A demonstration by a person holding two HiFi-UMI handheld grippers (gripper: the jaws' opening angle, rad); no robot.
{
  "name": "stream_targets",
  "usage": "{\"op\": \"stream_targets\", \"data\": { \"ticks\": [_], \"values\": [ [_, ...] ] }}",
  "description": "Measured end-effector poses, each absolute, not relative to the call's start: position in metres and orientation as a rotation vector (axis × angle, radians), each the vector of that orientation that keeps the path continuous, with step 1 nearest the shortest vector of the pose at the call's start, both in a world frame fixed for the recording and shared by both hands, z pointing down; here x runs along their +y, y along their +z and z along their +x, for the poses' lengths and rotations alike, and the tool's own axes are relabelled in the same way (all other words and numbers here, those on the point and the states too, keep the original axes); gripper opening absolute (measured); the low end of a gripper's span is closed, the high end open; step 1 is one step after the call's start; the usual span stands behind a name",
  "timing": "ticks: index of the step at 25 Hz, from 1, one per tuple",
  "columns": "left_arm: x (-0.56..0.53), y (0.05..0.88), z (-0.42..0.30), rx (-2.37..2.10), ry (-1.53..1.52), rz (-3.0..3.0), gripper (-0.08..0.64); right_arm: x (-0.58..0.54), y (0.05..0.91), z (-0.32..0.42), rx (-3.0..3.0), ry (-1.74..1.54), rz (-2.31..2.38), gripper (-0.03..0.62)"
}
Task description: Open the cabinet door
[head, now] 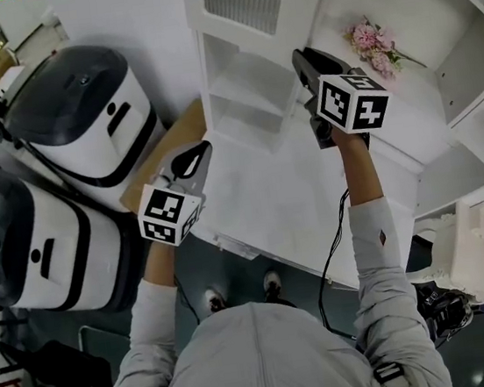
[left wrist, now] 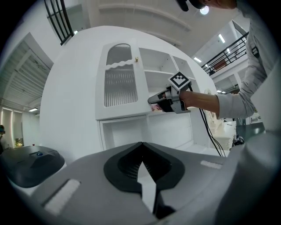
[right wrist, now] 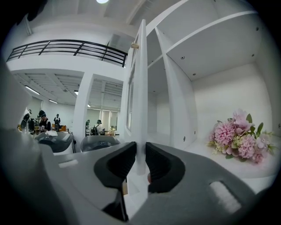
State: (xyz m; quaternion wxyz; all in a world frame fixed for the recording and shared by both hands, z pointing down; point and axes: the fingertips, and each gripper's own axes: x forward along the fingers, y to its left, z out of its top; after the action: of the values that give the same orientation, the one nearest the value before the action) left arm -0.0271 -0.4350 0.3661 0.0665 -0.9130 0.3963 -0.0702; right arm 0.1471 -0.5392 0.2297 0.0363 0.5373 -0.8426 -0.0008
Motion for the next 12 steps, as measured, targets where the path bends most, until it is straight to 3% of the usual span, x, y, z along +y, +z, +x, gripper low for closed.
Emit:
{"op": "stream_targets", "data": {
  "ticks": [12],
  "values": [
    [-0.434,0.337,-0.072,1.252,-0.134,-2.686,0.018,-0.505,0.232,0.116,-2.576,-0.015,1.688,0.071]
  ]
}}
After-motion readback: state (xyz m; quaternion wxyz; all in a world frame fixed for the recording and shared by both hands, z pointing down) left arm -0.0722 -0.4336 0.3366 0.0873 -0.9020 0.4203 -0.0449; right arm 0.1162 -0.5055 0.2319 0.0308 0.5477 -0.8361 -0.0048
